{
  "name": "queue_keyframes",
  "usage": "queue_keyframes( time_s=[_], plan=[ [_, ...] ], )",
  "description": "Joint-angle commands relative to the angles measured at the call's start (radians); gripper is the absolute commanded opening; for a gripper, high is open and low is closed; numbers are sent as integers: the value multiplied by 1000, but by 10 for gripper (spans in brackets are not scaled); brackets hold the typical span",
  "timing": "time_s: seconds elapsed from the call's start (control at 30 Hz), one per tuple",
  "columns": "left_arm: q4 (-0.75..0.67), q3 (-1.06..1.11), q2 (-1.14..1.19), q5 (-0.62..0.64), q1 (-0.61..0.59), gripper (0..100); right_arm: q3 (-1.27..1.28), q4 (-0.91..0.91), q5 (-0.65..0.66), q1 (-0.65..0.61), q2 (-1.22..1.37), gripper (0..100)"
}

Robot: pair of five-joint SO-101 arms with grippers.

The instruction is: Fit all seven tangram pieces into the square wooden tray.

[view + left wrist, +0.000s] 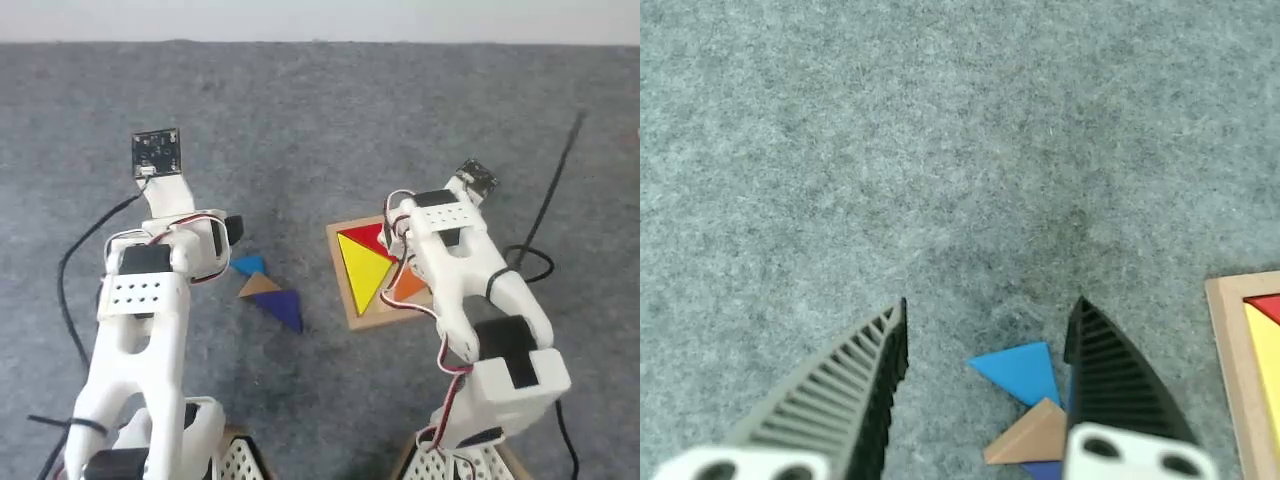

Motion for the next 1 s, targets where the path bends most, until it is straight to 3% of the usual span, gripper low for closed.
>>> queue_keyframes(
  time_s=[0.0, 0.33, 0.5, 0.63, 0.8, 0.97],
  plan=[
    [-21, -7, -3, -3, 3, 250, -66, -15, -11, -47, -1, 199],
    [-21, -7, -3, -3, 3, 250, -51, -13, 60, -47, 2, 132],
    [-21, -7, -3, -3, 2, 250, -28, 13, 121, 27, -8, 110],
    [-21, -7, -3, -3, 2, 250, -80, 70, 311, 108, -35, 45],
    [-21, -5, -3, -3, 2, 250, -155, 151, 568, 162, -101, 37],
    [-21, -5, -3, -3, 2, 250, -161, 163, 690, 171, -130, 45]
  ],
)
